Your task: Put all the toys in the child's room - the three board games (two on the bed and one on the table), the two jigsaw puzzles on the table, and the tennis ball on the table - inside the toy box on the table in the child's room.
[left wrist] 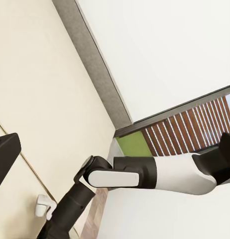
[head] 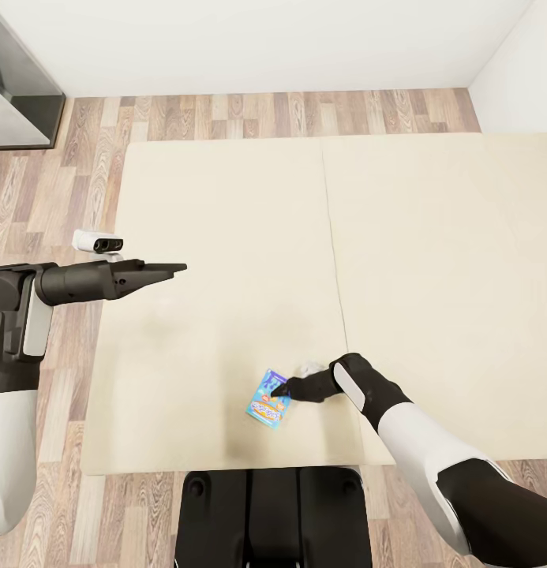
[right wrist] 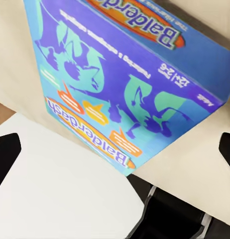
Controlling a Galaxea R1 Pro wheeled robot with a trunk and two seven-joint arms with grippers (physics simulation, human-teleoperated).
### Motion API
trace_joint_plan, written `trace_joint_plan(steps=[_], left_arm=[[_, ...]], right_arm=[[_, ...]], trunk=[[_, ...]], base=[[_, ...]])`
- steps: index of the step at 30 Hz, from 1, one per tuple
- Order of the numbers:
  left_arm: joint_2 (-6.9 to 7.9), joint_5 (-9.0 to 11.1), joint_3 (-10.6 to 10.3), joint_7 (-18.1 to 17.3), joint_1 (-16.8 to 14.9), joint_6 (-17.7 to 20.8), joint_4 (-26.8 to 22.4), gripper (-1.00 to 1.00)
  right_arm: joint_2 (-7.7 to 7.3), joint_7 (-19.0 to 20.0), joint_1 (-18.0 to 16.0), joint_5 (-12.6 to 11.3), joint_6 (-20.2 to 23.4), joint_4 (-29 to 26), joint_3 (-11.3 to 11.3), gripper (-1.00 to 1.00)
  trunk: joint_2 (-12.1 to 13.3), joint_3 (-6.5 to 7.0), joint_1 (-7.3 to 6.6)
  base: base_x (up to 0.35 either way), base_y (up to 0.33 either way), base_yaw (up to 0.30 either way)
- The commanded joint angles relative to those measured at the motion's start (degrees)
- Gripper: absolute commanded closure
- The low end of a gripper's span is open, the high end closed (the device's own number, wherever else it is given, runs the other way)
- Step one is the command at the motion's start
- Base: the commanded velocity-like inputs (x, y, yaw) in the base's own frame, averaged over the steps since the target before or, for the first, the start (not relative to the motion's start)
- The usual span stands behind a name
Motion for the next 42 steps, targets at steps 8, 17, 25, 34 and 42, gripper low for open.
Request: trace_joint_plan(steps=[8, 17, 25, 34, 42], left_arm=[[0.02, 0.0, 0.0, -0.1, 0.0, 0.6, 0.0, -1.0], [0.02, 0.0, 0.1, -0.1, 0.0, 0.6, 0.0, -1.0], [0.1, 0.0, 0.1, -0.1, 0.0, 0.6, 0.0, -1.0], [0.11, 0.0, 0.1, -0.1, 0.0, 0.6, 0.0, -1.0], [0.17, 0.0, 0.0, -0.2, 0.1, 0.6, 0.0, -1.0]], right_arm=[[0.0, -0.6, 0.0, 0.3, -1.0, -0.1, 0.1, -1.0], [0.06, -1.2, 0.0, 0.3, -4.2, -0.1, 0.0, -1.0], [0.38, -1.3, 0.0, 0.3, -6.6, 0.0, -0.1, -1.0], [1.83, -1.3, 0.0, 0.3, -7.6, 0.0, -0.1, -1.0], [2.84, -1.2, 0.0, 0.2, -7.5, 0.0, -0.1, -1.0]], trunk=[[-0.1, -0.06, 0.03], [-0.1, -0.06, 0.03], [-0.1, -0.06, 0.03], [-0.1, -0.06, 0.03], [-0.1, -0.06, 0.03]], base=[[0.0, 0.0, 0.0], [0.0, 0.0, 0.0], [0.0, 0.0, 0.0], [0.0, 0.0, 0.0], [0.0, 0.0, 0.0]])
